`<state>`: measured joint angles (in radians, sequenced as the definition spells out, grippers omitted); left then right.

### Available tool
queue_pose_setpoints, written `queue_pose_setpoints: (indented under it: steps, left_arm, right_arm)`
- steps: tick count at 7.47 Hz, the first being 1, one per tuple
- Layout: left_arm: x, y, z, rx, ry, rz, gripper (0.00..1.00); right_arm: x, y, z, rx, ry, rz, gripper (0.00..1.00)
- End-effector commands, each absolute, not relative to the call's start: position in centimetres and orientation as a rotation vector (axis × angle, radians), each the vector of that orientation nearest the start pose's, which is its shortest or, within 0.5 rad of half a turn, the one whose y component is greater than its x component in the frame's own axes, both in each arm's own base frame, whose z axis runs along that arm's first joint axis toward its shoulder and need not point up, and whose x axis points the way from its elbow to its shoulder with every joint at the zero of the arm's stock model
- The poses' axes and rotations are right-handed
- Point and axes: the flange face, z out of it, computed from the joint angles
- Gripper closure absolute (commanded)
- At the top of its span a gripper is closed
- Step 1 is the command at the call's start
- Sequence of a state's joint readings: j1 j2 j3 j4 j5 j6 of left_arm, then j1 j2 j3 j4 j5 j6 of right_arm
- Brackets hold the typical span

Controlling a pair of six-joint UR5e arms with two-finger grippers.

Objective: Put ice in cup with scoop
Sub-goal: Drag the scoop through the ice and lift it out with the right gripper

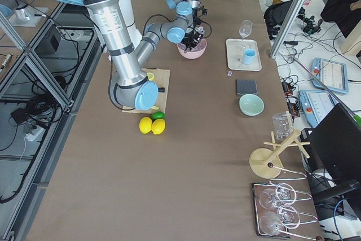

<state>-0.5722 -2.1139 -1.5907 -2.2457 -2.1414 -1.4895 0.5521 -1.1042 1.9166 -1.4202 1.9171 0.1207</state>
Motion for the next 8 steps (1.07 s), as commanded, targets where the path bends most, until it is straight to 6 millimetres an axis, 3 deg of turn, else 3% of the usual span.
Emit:
queue_pose_setpoints:
  steps: [1, 3, 8]
  left_arm:
    - [51.4, -42.6, 25.0, -0.083, 1.29, -0.068, 0.82]
    - [51.4, -42.6, 25.0, -0.083, 1.29, -0.068, 0.82]
    - [51.5, -42.6, 25.1, -0.082, 1.289, -0.067, 0.82]
  right_arm:
    - [-44.7, -39.8, 22.5, 0.729, -0.878, -0.878, 1.0]
    - [-41.7, -41.8, 21.6, 0.78, -0.884, -0.821, 1.0]
    - [-42.3, -42.3, 25.0, 0.567, -0.795, -0.817, 1.0]
